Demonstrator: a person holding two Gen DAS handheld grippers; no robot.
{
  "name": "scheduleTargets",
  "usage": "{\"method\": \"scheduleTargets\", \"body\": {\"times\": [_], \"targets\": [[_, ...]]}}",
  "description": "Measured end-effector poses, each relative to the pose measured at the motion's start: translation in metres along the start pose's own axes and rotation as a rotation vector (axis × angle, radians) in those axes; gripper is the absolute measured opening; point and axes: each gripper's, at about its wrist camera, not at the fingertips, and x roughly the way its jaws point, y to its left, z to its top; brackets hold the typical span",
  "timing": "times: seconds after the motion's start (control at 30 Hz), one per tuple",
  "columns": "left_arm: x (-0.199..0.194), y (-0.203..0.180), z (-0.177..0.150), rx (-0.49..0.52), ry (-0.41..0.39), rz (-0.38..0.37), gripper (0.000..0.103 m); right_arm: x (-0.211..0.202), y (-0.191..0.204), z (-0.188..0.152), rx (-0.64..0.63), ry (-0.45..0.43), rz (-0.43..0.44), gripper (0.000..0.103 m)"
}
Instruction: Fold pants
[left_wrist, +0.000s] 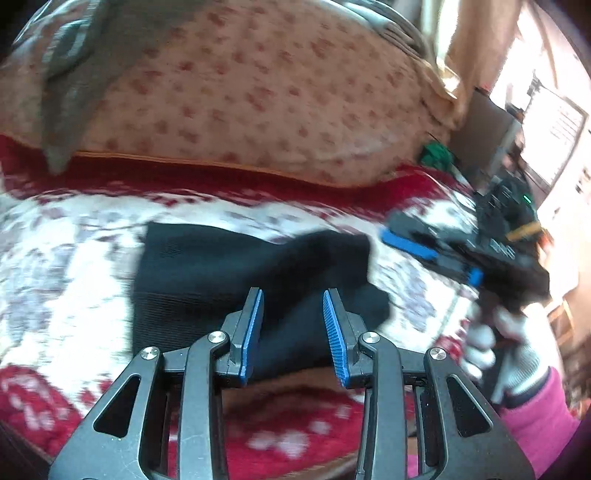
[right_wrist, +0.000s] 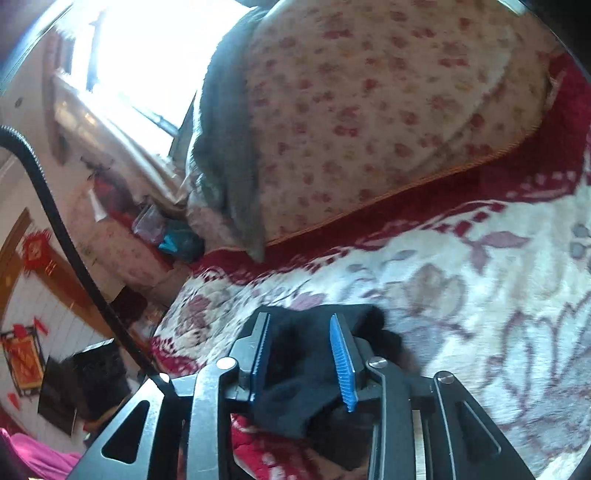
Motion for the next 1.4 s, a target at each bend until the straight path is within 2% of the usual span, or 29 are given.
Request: {"method": "scheduleTargets", "body": {"times": [0.13,0.2,0.33,0.47,0.53,0.73,0.8,0.9,1.0,1.03,1.1,1.17,1.27,1.4], "targets": [[-0.008,0.028,0.005,-0.049,-0.032,0.062,0.032,0.024,0.017,-0.004,-0.031,0.047,0.012,0.032],[-0.006,0.036,0.010,-0.050,-0.037,0.094,0.032,0.034,0.021,-0.005,-0.043,0.065,-0.011,0.032],[0.006,0.046,0.023,-0.037,-0.033,0.123,0.032,0.047,0.032,-0.008,-0.125,0.108,-0.138,0.034],[0.021,0.049,0.029,0.000,0.002,0.135,0.032,0.043,0.033,-0.008,-0.178,0.103,-0.276,0.047],[0.030,0.047,0.031,0.030,0.014,0.145,0.035,0.039,0.028,-0.009,-0.183,0.101,-0.329,0.048],[0.056,0.045,0.037,0.075,0.063,0.182,0.036,0.044,0.007,-0.010,-0.121,0.133,-0.380,0.049],[0.063,0.047,0.038,0.081,0.077,0.197,0.036,0.045,0.005,-0.011,-0.126,0.130,-0.340,0.048],[0.071,0.049,0.041,0.089,0.088,0.219,0.036,0.056,0.000,-0.012,-0.153,0.163,-0.381,0.048],[0.076,0.051,0.042,0.086,0.089,0.234,0.036,0.059,-0.006,-0.011,-0.129,0.140,-0.349,0.048],[0.078,0.053,0.043,0.077,0.093,0.239,0.036,0.060,-0.005,-0.010,-0.140,0.137,-0.333,0.045],[0.080,0.057,0.044,0.059,0.095,0.245,0.036,0.062,0.003,-0.011,-0.204,0.140,-0.323,0.027],[0.081,0.061,0.044,0.044,0.094,0.249,0.036,0.066,0.018,-0.016,-0.305,0.148,-0.322,0.016],[0.083,0.064,0.045,0.021,0.087,0.247,0.036,0.060,0.026,-0.021,-0.347,0.149,-0.295,0.012],[0.089,0.064,0.043,0.018,0.081,0.263,0.036,0.052,0.015,-0.028,-0.330,0.163,-0.356,0.011]]}}
